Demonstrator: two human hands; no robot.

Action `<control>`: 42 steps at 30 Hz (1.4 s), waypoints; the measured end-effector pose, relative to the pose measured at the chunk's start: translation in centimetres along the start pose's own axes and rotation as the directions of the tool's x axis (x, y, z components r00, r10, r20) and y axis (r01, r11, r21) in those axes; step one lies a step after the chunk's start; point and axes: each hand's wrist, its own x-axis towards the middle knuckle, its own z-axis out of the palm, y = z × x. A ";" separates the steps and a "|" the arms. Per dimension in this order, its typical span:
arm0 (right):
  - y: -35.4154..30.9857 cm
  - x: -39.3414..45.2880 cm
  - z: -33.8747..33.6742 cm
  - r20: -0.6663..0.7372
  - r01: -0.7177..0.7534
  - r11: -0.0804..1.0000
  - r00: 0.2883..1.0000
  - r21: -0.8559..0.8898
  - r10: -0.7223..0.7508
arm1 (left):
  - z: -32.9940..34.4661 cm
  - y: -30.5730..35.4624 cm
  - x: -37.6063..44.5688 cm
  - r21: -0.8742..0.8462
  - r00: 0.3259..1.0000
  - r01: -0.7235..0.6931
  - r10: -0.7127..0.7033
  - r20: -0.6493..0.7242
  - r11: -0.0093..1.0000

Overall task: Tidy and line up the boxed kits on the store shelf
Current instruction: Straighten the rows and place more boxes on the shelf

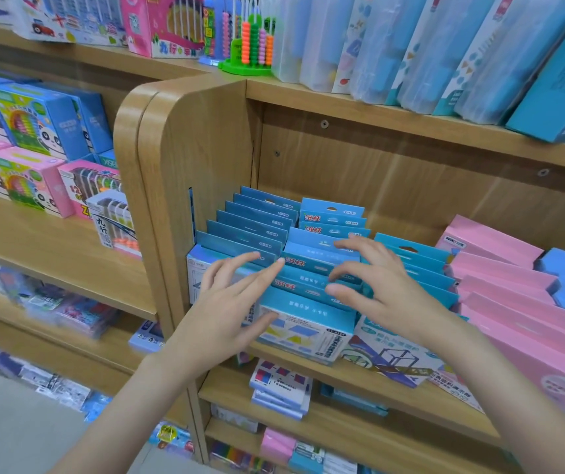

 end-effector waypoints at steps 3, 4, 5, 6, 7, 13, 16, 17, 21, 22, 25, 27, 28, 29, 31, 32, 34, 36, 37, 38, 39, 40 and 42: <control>0.0 -0.7 1.0 0.039 0.047 0.986 0.998 -0.159 -0.041 | -0.1 -0.2 0.1 -0.076 1.000 -0.002 0.003 0.012 0.997; 0.0 -1.1 1.6 0.024 0.075 0.977 0.997 -0.197 -0.072 | -0.2 -0.2 0.0 -0.120 1.000 -0.006 0.008 0.008 0.993; 0.0 -1.5 2.2 -0.013 0.105 0.969 0.994 -0.223 -0.110 | -0.4 -0.2 -0.2 -0.175 1.000 -0.004 0.005 0.003 0.985; 0.0 -1.8 2.6 -0.063 0.127 0.962 0.987 -0.243 -0.146 | -0.6 -0.2 -0.3 -0.228 1.000 0.008 -0.010 -0.008 0.974; 0.0 -2.1 3.0 -0.109 0.139 0.957 0.979 -0.255 -0.172 | -0.9 -0.4 -0.5 -0.264 0.999 0.024 -0.032 -0.028 0.964; 0.0 -2.5 3.8 -0.240 0.057 0.936 0.960 -0.347 -0.147 | -1.0 -1.0 0.2 -0.177 0.998 0.002 -0.011 -0.054 0.984; 0.3 -2.3 3.8 -0.262 -0.022 0.929 0.961 -0.370 -0.082 | -0.3 -0.8 0.7 -0.050 0.997 -0.077 0.076 -0.019 0.996; 0.5 -2.3 3.8 -0.253 -0.047 0.924 0.966 -0.379 -0.055 | -0.2 -0.8 1.0 -0.007 0.997 -0.076 0.076 -0.017 0.997; 0.3 -1.7 3.2 -0.137 -0.149 0.932 0.985 -0.329 0.109 | 0.0 -0.5 2.2 0.128 0.995 -0.104 0.104 0.006 0.986; 0.4 -1.7 3.0 -0.104 -0.159 0.946 0.985 -0.282 0.135 | 0.1 -0.6 2.4 0.139 0.994 -0.113 0.113 0.014 0.984; 0.6 -2.2 3.1 -0.156 -0.048 0.978 0.988 -0.201 0.017 | -0.1 -1.3 2.9 0.155 0.991 -0.131 0.124 0.054 0.979; 0.7 -3.1 3.5 -0.232 0.002 0.990 0.972 -0.144 -0.035 | -0.3 -1.6 3.2 0.174 0.987 -0.151 0.138 0.085 0.973; 0.8 -3.5 3.6 -0.251 0.011 0.995 0.967 -0.103 -0.036 | -0.4 -1.7 3.3 0.170 0.985 -0.154 0.139 0.097 0.973; 0.6 -4.0 3.6 -0.266 0.012 0.998 0.963 -0.069 -0.030 | -0.5 -1.7 3.3 0.157 0.985 -0.151 0.135 0.105 0.976; 0.7 -4.8 3.5 -0.291 0.018 0.999 0.956 -0.044 -0.030 | -0.5 -1.8 3.2 0.114 0.986 -0.138 0.126 0.104 0.984; 0.8 -5.1 3.5 -0.294 0.028 0.999 0.955 -0.045 -0.040 | -0.5 -1.8 3.1 0.087 0.988 -0.133 0.124 0.096 0.987; 1.0 -5.5 3.6 -0.279 0.039 0.998 0.959 -0.051 -0.052 | -0.6 -1.5 3.2 0.037 0.990 -0.133 0.131 0.047 0.990; 1.2 -5.8 3.7 -0.278 0.045 0.998 0.959 -0.052 -0.058 | -0.8 -1.2 4.3 0.017 0.990 -0.144 0.144 0.002 0.989; 1.3 -5.8 3.7 -0.284 0.042 0.998 0.957 -0.049 -0.054 | -0.9 -1.0 5.0 0.025 0.988 -0.155 0.155 -0.001 0.988; 1.4 -5.8 3.7 -0.293 0.034 0.999 0.955 -0.042 -0.045 | -0.8 -0.7 5.8 0.044 0.985 -0.170 0.170 0.004 0.984; 1.6 -5.8 3.7 -0.304 0.020 0.999 0.952 -0.032 -0.029 | -0.8 -0.5 6.5 0.058 0.984 -0.180 0.179 0.017 0.982; 1.8 -5.7 3.7 -0.312 0.004 1.000 0.950 -0.019 -0.010 | -0.7 -0.2 7.1 0.054 0.984 -0.174 0.172 0.037 0.983; 1.8 -5.2 3.7 -0.323 -0.006 1.000 0.946 -0.007 0.004 | -0.6 0.4 7.8 0.012 0.990 -0.115 0.114 0.084 0.993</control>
